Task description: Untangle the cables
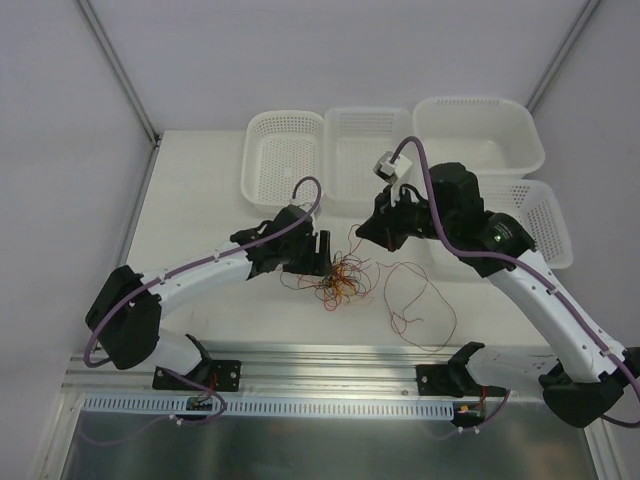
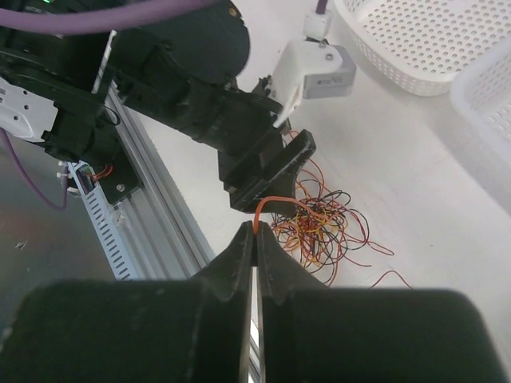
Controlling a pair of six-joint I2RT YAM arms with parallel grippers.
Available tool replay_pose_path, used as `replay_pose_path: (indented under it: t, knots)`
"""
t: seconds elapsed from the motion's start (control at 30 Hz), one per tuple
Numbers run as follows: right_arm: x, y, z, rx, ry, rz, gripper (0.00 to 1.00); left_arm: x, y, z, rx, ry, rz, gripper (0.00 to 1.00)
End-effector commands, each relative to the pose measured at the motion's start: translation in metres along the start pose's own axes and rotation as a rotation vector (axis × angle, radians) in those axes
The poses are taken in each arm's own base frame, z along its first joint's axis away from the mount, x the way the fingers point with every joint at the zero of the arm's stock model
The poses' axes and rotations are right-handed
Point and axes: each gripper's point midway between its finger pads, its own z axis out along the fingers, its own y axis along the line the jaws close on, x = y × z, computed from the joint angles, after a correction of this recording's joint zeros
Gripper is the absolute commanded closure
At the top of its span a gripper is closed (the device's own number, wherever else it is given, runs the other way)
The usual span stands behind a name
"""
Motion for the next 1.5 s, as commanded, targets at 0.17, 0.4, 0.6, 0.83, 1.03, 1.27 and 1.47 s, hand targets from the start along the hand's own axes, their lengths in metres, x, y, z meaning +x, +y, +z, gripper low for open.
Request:
replay_pose_path:
  t: [0.17,0.4,0.6,0.83,1.03,1.27,1.47]
  knots:
    - [-0.011,0.009,-0.007,-0.021,-0.081,0.001,0.99,0.003,-0.006,0.041,-0.024,0.02,0.001,0.41]
    - [-0.005,0.015,-0.019,-0.023,-0.086,0.001,0.99,0.011,0.015,0.063,-0.109,0.008,-0.046,0.79]
    - [-0.002,0.006,-0.051,0.089,-0.108,-0.04,0.99,0.003,0.045,0.053,-0.226,-0.076,-0.043,1.0]
    - [0.006,-0.05,-0.117,0.48,-0.109,-0.05,0.99,-0.001,0.13,0.005,-0.341,-0.154,-0.281,1.0]
    - [0.013,-0.079,-0.151,0.689,-0.116,0.011,0.99,0.016,0.203,-0.046,-0.476,-0.175,-0.456,1.0]
    - [-0.008,-0.072,-0.165,0.686,-0.17,0.001,0.99,0.011,0.259,-0.113,-0.759,-0.201,-0.5,1.0]
    - [-0.031,-0.073,-0.178,0.722,-0.203,-0.015,0.99,-0.006,0.286,-0.153,-0.951,-0.185,-0.428,1.0]
